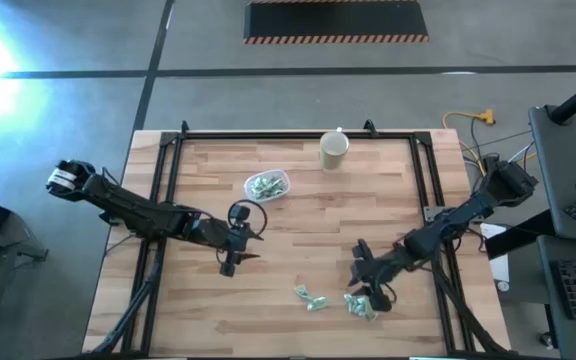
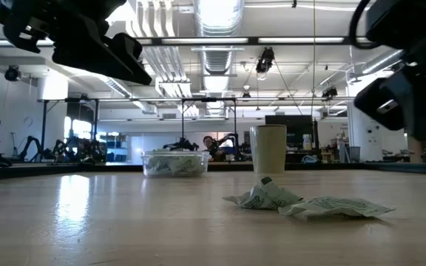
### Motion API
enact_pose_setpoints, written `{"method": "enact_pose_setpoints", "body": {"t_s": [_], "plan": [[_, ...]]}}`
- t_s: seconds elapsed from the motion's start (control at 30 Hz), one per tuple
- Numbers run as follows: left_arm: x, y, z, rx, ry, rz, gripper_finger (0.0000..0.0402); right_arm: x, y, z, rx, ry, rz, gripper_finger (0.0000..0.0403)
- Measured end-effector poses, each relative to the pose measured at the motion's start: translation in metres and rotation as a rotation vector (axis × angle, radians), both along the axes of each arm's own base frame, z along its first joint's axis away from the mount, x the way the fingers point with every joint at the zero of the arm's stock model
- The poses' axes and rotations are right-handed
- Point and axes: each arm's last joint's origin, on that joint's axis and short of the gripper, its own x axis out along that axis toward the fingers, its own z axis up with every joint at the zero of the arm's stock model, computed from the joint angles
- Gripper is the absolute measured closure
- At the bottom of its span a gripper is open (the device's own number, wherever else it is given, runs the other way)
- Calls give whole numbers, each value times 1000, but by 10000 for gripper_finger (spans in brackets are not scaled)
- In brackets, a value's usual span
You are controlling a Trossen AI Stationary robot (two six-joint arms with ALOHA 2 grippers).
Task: Pick and place Stevia / Truvia into bins
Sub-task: Put the stevia packet into the transparent container
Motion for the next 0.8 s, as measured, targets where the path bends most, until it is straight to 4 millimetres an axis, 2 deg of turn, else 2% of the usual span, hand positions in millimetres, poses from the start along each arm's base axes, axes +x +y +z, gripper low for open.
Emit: {"method": "enact_pose_setpoints", "body": {"t_s": [0.27,0.43,0.6,0.8], "plan": [[3,-12,-5,1,-6,-37,207,-26,45,-1,-35,-25,-20,276],[6,-12,-8,6,3,-32,207,-38,65,-8,-87,-48,-21,276],[6,-13,-8,5,-1,-30,207,-38,72,-19,-142,-45,-35,276],[6,-13,-8,5,-1,-30,207,-36,67,-26,-184,-20,-51,277]]}}
